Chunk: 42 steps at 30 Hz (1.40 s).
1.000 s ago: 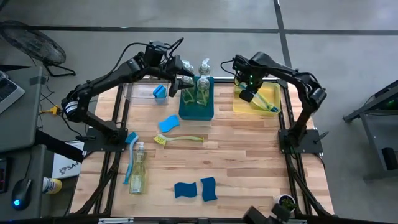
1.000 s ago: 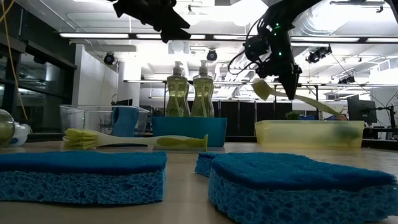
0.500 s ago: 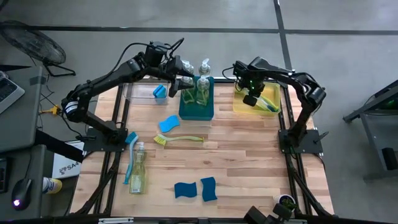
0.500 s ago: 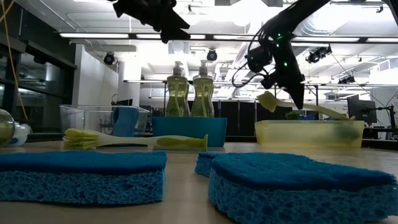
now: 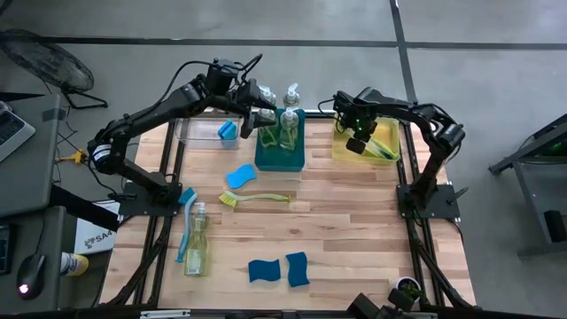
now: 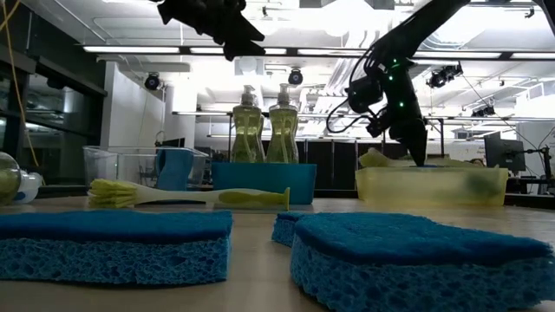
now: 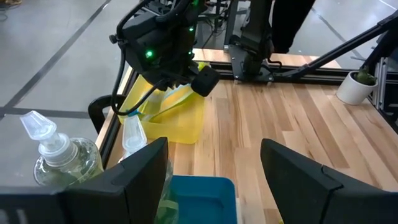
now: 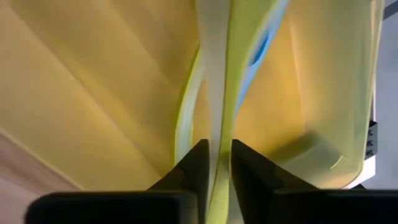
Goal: Pick & Place Kitchen Sink Supplies
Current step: Put the green dish brush into the yellow bin
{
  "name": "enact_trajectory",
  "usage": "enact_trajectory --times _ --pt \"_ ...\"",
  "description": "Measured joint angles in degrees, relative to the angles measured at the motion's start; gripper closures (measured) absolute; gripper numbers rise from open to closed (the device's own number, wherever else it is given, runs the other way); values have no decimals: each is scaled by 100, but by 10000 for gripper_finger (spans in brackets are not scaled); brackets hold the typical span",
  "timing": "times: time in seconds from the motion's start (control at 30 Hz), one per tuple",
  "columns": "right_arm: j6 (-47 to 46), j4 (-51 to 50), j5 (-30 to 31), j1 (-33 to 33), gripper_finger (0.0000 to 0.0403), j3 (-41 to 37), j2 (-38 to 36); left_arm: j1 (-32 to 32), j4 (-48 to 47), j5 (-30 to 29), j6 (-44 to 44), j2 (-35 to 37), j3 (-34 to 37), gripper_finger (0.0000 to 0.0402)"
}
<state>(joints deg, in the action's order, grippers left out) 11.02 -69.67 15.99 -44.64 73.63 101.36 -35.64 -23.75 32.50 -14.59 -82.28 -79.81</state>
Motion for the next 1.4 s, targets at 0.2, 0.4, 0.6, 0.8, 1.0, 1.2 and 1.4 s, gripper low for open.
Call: enact_trajectory --times 0.2,0.4,0.6,0.8,1.0,1.2,1.4 --pt "-6 -4 24 0 287 0 0 0 0 -7 126 0 0 149" --pt "-266 -150 -48 0 243 68 -80 0 -18 -10 189 0 0 149" --pt "-470 -348 -533 4 199 495 -288 0 -365 -19 258 0 0 149" --pt "-685 -343 -1247 7 182 983 -644 2 -1114 -61 123 0 0 149" --pt "-842 -219 -1657 65 181 1185 -1168 17 -1866 -71 23 0 0 149" --pt "-1041 -131 -1646 389 183 1185 -1674 378 -2567 -517 -174 0 0 149" --pt "-1380 -46 -1485 938 184 1185 -2038 993 -2906 -1113 -165 0 0 149"
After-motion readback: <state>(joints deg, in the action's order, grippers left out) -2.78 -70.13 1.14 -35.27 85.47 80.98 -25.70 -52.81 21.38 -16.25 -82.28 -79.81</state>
